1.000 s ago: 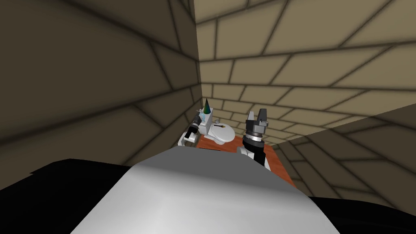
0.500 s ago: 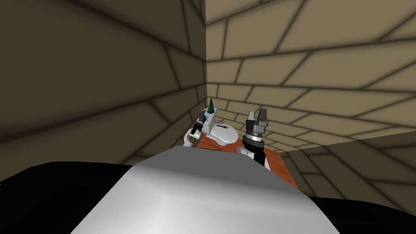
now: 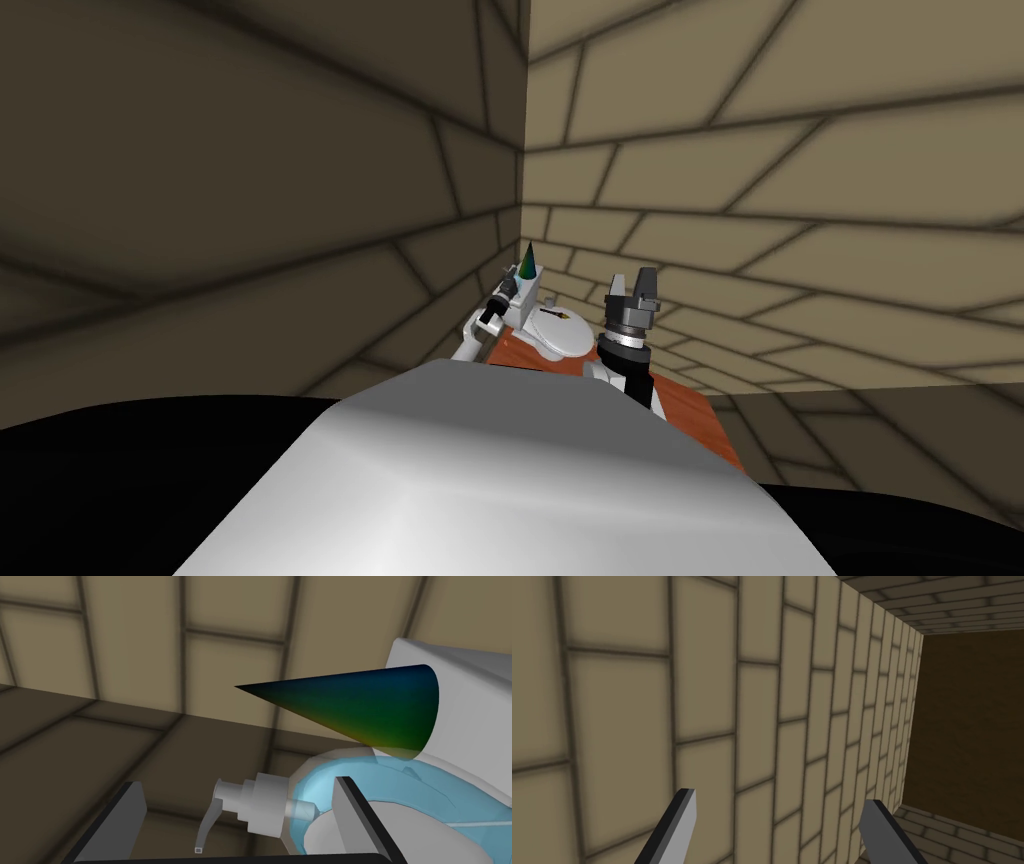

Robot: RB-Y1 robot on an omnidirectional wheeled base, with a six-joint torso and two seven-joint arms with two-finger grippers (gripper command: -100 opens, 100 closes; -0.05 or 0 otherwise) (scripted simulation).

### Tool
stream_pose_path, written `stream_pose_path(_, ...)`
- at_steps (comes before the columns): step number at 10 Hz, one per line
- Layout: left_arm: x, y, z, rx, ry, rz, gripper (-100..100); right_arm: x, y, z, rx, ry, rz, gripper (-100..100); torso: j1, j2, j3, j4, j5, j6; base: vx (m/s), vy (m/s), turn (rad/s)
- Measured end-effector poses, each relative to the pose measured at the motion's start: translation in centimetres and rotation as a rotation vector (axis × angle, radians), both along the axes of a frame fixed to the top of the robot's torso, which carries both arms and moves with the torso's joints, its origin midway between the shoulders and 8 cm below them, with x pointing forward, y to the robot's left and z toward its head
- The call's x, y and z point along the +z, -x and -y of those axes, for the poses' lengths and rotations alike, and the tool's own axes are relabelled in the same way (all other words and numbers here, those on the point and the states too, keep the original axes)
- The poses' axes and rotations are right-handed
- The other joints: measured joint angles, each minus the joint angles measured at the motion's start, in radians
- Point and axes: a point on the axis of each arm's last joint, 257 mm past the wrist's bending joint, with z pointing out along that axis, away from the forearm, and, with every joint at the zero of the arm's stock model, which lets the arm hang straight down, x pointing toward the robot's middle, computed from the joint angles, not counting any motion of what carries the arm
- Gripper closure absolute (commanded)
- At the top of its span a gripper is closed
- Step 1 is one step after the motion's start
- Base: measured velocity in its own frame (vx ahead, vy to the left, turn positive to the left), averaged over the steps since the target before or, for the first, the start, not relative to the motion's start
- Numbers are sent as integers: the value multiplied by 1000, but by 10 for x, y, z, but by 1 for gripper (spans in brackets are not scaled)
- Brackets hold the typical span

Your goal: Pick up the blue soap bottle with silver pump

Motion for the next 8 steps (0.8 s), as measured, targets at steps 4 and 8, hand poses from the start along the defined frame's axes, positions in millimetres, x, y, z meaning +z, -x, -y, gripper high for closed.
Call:
stream_pose_path(4, -2, -18, 19, -36, -28, 1, -100, 0, 0, 0, 0, 0, 0, 0, 0, -3, -2, -1, 0, 1, -10, 3, 66)
stream_pose_path(8, 13, -26, 66, -125, -33, 25, -100, 0, 0, 0, 0, 0, 0, 0, 0, -2, -1, 0, 0, 1, -24, -1, 149)
